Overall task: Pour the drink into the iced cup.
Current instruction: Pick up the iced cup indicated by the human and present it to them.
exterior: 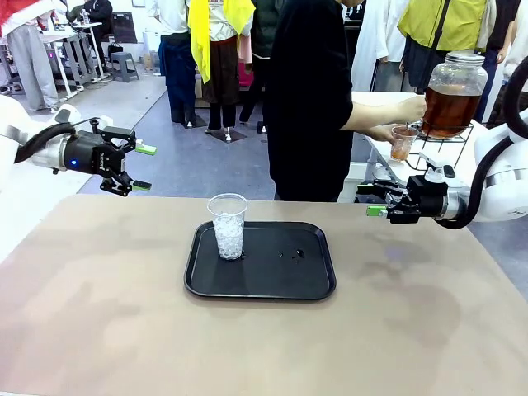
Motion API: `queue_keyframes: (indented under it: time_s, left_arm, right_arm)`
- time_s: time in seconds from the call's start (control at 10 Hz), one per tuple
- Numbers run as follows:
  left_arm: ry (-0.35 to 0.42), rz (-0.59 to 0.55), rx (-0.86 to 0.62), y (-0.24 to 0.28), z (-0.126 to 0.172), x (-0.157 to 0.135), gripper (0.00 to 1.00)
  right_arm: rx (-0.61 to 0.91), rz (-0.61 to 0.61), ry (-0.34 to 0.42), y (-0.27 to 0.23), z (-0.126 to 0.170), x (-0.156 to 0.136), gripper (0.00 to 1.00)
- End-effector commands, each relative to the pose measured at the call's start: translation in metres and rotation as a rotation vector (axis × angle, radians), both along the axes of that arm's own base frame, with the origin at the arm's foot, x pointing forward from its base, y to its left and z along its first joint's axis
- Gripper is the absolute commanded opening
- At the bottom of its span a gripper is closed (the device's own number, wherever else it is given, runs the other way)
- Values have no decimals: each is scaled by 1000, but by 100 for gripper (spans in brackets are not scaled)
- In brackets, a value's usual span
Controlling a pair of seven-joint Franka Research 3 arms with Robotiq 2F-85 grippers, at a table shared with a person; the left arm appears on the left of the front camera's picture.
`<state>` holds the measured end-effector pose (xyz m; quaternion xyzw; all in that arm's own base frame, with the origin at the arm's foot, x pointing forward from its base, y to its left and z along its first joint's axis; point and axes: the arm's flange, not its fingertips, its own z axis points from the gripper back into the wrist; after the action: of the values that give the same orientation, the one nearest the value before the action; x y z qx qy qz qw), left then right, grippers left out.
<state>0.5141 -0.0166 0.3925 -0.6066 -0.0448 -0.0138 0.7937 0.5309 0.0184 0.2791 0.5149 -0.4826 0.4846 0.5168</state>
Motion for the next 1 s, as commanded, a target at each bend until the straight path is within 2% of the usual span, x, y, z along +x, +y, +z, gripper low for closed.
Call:
queue_keyframes:
  time_s: [0.0, 0.9]
  left_arm:
    - [-2, 0, 0, 0, 2, 0, 100]
    - [-2, 0, 0, 0, 2, 0, 100]
  right_arm:
    - [5, 2, -5, -1, 3, 0, 100]
    - [5, 2, -5, -1, 3, 0, 100]
